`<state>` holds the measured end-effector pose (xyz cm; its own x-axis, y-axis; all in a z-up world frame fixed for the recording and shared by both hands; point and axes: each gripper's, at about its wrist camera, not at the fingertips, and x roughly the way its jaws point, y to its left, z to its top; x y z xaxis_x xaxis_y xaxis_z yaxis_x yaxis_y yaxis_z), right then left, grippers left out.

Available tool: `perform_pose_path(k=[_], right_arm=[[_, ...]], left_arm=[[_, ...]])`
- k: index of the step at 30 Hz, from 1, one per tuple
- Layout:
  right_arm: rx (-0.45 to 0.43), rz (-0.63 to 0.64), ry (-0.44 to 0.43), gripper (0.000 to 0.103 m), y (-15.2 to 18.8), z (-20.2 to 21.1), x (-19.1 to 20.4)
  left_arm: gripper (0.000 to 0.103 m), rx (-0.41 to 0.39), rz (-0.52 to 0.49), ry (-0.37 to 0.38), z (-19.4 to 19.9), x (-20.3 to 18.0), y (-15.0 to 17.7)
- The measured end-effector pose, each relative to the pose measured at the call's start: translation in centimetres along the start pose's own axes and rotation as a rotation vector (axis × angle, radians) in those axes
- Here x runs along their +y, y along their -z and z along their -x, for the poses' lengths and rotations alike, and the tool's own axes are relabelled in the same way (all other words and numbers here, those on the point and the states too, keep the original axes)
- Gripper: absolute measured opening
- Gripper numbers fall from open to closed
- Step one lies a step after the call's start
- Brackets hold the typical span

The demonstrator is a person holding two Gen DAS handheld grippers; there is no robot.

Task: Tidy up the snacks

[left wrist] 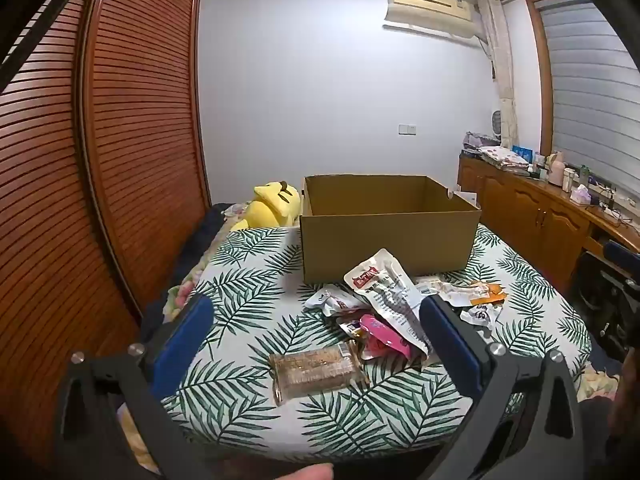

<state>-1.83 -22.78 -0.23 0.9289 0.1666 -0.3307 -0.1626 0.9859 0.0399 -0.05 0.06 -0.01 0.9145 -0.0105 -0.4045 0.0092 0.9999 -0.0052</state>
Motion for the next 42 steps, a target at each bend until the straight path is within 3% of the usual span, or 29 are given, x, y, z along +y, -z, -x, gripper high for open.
perform_pose_path(k=[42], right_arm=[[0.026, -0.025, 0.007, 0.103, 0.3, 0.1, -1.0]], left_arm=[[0.103, -0.011, -0.014, 0.034, 1.9, -0.8, -0.6]])
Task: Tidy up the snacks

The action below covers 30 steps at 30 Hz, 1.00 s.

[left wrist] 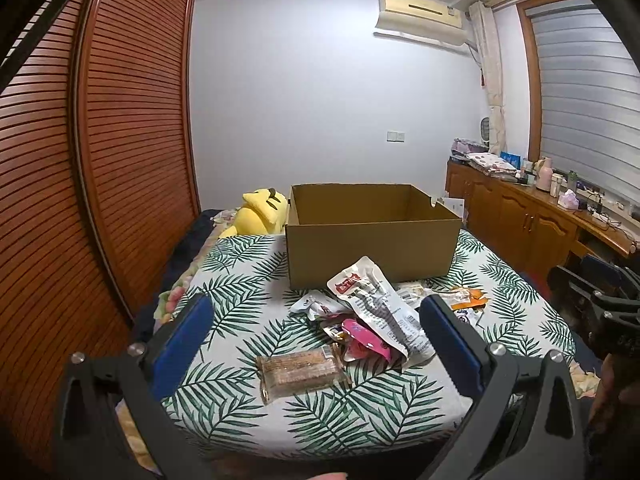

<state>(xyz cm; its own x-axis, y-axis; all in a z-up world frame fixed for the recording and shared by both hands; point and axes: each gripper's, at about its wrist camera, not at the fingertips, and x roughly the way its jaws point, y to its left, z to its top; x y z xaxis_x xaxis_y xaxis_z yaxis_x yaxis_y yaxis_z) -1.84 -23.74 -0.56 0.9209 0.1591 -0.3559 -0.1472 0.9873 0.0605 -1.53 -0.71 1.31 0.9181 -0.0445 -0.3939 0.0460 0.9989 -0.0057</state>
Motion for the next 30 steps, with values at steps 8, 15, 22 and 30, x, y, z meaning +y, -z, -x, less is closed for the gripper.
perform_pose_path(k=[8, 15, 22, 30], right_arm=[[-0.002, 0.0, 0.0, 0.103, 0.0, 0.25, 0.0], [0.0, -0.001, 0.0, 0.103, 0.01, 0.24, -0.03], [0.0, -0.001, -0.001, 0.103, 0.03, 0.26, -0.05], [-0.001, 0.0, -0.002, 0.103, 0.04, 0.18, 0.0]], left_arm=[[0.103, -0.003, 0.003, 0.009, 0.3, -0.16, -0.1], [0.103, -0.005, 0.009, 0.012, 0.44, 0.04, -0.15], [0.103, -0.004, 0.01, 0.013, 0.46, 0.09, -0.14], [0.103, -0.003, 0.01, 0.013, 0.48, 0.13, -0.12]])
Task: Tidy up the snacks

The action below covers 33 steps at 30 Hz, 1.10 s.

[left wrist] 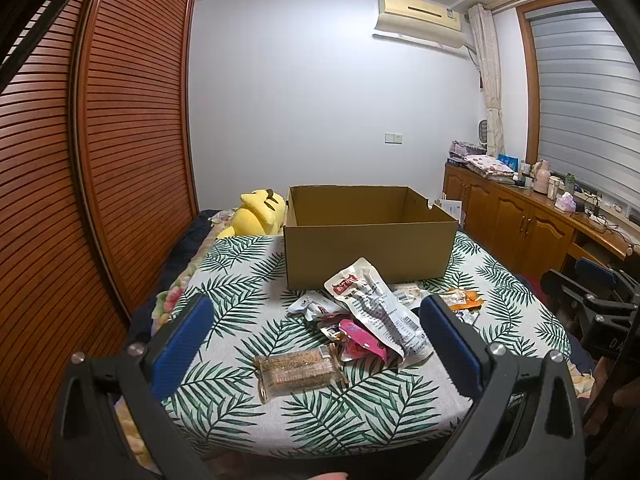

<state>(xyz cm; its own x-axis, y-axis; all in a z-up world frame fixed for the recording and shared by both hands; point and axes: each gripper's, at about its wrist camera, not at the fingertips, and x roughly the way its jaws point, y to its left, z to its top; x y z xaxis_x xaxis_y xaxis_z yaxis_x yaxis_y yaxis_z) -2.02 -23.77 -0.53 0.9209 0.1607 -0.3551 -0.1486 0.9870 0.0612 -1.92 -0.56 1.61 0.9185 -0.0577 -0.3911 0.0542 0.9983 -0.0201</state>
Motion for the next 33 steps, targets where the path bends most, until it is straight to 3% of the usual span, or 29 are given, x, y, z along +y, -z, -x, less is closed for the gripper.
perform_pose_path(k=[14, 27, 33], right_arm=[[0.022, 0.006, -0.016, 0.103, 0.0, -0.9, 0.1], [0.136, 0.061, -0.162, 0.103, 0.8, -6.4, 0.9], [0.216, 0.133, -0.235, 0.095, 1.3, -10.3, 2.0]], left_arm=[[0.103, 0.012, -0.003, 0.011, -0.3, 0.1, 0.1], [0.103, 0.093, -0.005, 0.005, -5.7, 1.7, 2.1], [0.103, 0.144, 0.0, -0.009, -8.6, 3.7, 2.8]])
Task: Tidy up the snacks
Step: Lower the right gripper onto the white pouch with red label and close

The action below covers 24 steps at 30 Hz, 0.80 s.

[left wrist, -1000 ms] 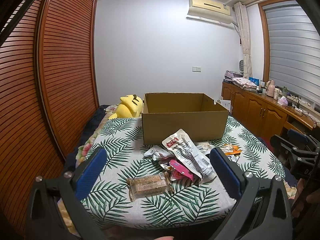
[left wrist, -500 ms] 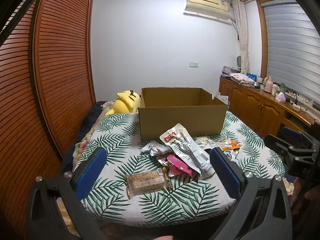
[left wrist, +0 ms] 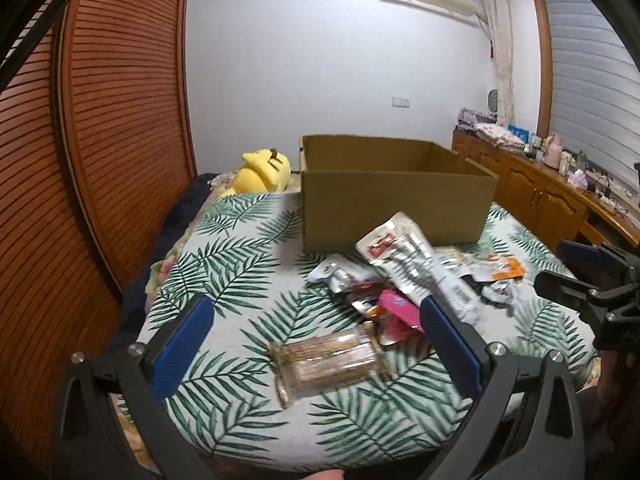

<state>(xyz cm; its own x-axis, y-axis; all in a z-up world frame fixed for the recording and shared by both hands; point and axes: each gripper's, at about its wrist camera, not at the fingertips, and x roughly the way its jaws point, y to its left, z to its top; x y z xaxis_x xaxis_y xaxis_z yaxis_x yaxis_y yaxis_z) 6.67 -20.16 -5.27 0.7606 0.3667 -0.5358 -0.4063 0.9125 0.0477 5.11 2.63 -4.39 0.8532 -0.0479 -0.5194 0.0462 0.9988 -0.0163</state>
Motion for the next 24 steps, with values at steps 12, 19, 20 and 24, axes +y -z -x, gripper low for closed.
perform_pose_path(k=[12, 19, 20, 24], right_arm=[[0.178, 0.11, -0.104, 0.061, -1.1, -8.6, 0.8], [0.234, 0.118, -0.142, 0.061, -1.9, -11.5, 0.9], [0.242, 0.124, -0.14, 0.061, -1.9, -11.8, 1.1], [0.271, 0.124, -0.134, 0.061, -2.0, -12.9, 0.9]], left_arm=[[0.103, 0.105, 0.036, -0.069, -5.5, 4.8, 0.7], [0.103, 0.131, 0.023, 0.026, -7.5, 6.4, 1.2], [0.103, 0.135, 0.017, 0.051, -7.7, 6.6, 1.3], [0.103, 0.166, -0.003, 0.129, -8.3, 6.4, 1.3]])
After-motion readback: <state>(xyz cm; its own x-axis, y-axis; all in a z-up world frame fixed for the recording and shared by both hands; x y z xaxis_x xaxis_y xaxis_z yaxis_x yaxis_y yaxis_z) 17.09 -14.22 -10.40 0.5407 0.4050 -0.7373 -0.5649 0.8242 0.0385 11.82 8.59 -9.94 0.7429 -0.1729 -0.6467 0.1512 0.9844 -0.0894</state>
